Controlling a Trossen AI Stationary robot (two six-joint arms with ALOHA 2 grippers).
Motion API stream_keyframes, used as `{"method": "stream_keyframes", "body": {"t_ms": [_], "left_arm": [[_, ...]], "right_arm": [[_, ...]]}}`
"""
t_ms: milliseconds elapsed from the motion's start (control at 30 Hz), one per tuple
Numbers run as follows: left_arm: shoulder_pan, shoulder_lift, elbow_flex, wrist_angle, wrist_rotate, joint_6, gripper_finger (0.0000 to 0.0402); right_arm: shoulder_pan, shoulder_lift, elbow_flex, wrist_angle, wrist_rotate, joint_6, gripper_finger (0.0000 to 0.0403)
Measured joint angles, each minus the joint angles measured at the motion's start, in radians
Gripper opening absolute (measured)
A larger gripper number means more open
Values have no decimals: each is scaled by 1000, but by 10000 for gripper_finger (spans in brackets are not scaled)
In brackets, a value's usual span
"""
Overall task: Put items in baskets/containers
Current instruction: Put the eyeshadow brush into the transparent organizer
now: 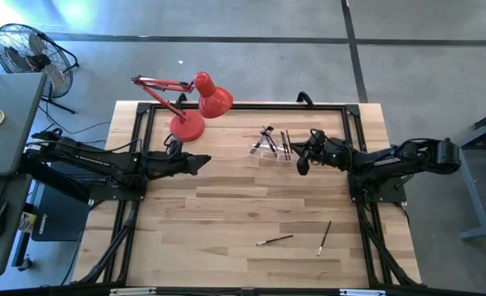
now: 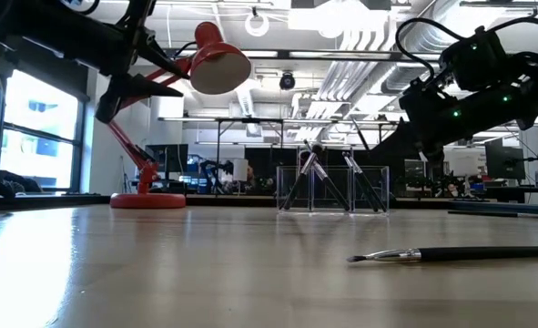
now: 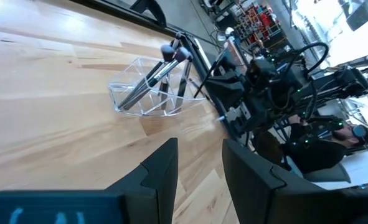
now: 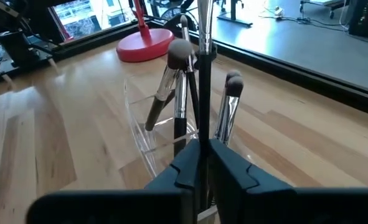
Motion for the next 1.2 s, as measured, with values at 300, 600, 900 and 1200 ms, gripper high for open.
{"method": "stream_keyframes", "body": {"t_ms": [300, 600, 900, 1200], "left_arm": [[0, 0, 0, 4, 9, 3, 124], [0, 0, 0, 19, 38, 48, 124], [0, 0, 0, 20, 48, 105, 124], [0, 0, 0, 14, 43, 204, 124]], "right_arm": [[0, -11, 0, 16, -23, 20, 106], [1, -161, 131, -172, -35, 27, 92], [15, -163, 628, -1191, 209, 122, 4], [-41, -12, 886, -1651, 95, 258, 38]]}}
